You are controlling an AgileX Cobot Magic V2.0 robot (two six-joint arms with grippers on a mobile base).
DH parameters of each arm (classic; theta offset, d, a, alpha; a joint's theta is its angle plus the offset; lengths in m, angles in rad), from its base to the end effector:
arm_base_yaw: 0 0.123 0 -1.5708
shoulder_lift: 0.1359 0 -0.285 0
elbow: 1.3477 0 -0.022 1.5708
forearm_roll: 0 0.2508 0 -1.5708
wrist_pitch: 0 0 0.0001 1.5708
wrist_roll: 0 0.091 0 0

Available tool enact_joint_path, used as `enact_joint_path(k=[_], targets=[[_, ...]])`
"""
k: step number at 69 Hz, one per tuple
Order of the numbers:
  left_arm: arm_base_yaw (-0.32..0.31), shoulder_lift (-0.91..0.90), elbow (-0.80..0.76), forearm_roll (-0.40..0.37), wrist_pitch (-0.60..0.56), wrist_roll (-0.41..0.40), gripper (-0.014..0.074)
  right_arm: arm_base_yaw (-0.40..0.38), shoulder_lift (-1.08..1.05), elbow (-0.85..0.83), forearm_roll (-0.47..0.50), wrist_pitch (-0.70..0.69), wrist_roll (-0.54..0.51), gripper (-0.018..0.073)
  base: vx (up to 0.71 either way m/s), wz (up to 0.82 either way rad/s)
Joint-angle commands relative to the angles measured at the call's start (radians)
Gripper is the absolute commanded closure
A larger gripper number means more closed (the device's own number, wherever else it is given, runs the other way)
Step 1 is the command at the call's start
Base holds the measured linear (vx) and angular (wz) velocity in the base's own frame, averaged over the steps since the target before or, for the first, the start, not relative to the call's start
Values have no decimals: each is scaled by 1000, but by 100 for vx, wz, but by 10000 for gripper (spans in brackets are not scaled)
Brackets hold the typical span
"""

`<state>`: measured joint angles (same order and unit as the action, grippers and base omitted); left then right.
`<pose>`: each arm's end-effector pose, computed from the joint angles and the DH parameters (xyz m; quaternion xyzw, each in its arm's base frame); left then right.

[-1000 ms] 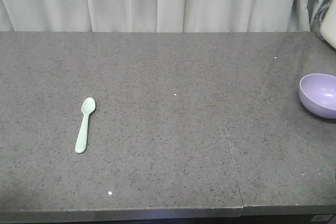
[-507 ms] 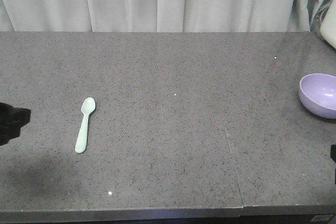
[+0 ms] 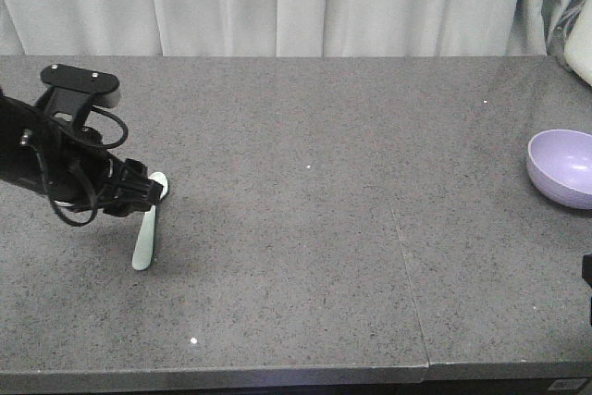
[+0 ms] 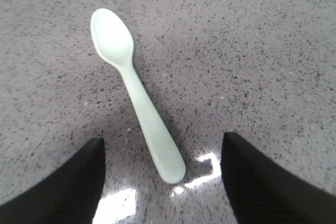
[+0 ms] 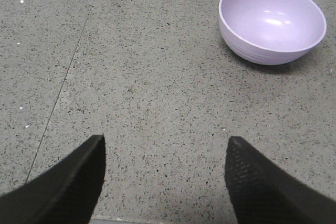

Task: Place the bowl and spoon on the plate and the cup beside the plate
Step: 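Lower the left gripper onto the pale green spoon handle and close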

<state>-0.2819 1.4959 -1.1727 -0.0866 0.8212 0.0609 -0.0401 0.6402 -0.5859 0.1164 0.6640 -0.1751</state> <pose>0.2972 -0.0921 0.2912 0.1446 0.9556 -0.0659 0.2480 0.1201 0.0017 0.2995 -0.0355 0.8898 0.0039 0.4550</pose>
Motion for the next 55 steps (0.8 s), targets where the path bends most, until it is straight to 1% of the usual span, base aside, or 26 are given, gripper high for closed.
enact_joint_path(k=[1, 6, 10, 22, 36, 41, 49, 55], targets=[[-16, 33, -69, 13, -26, -44, 158, -5, 5, -33, 5, -61, -9, 75, 0, 0], [-19, 77, -95, 44, -18, -75, 158, -5, 5, -33, 5, -60, -9, 75, 0, 0], [-19, 114, -124, 51, 3, -104, 158, -5, 5, -33, 8, -60, -9, 75, 0, 0], [-19, 199, -183, 67, 18, -141, 158, -5, 5, -33, 8, -60, -9, 75, 0, 0], [-19, 286, -259, 74, 43, -143, 179, -5, 5, -33, 8, -60, -9, 75, 0, 0], [-19, 311, -282, 98, 56, -159, 198, -5, 6, -33, 8, -60, -9, 75, 0, 0], [-19, 340, -313, 160, 97, -187, 218, -5, 6, -33, 8, -59, -9, 75, 0, 0], [-19, 351, -322, 167, 109, -194, 218, -5, 6, -33, 8, -59, -9, 75, 0, 0]])
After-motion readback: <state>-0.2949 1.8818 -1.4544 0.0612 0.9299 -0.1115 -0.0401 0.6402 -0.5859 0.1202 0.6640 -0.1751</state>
